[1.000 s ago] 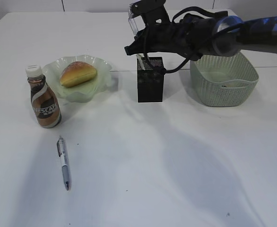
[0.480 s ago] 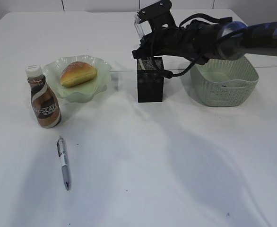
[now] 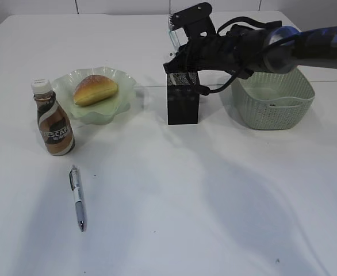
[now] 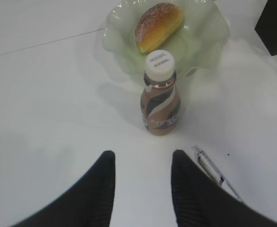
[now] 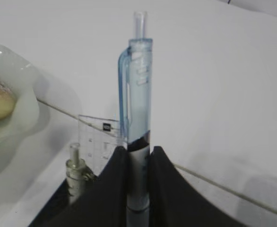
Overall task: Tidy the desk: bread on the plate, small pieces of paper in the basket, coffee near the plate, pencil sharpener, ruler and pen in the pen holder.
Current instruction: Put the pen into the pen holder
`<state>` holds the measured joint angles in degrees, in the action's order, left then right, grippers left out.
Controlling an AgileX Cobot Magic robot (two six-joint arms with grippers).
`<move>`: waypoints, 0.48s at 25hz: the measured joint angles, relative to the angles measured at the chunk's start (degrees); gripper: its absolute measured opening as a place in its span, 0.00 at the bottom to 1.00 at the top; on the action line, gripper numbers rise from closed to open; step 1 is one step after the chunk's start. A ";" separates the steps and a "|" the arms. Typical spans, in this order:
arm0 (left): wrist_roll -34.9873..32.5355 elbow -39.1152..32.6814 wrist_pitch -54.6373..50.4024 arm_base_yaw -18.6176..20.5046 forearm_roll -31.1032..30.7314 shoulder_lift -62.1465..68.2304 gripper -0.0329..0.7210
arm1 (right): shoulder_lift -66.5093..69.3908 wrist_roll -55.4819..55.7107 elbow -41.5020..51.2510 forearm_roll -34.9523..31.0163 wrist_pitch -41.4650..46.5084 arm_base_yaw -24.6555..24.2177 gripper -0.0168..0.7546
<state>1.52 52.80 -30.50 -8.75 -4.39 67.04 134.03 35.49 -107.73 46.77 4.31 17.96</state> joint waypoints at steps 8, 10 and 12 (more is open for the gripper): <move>0.00 0.00 0.05 0.00 0.09 0.08 0.41 | 0.00 0.82 0.00 -0.33 2.99 0.83 0.16; 0.00 0.00 0.05 0.00 0.09 0.08 0.41 | 0.00 0.82 0.00 -0.33 2.99 1.43 0.16; 0.00 0.00 0.05 0.00 0.09 0.08 0.41 | 0.00 0.82 0.00 -0.33 2.99 1.66 0.16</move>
<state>1.52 52.80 -30.45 -8.75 -4.29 67.11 134.03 36.31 -107.73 46.44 7.30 19.61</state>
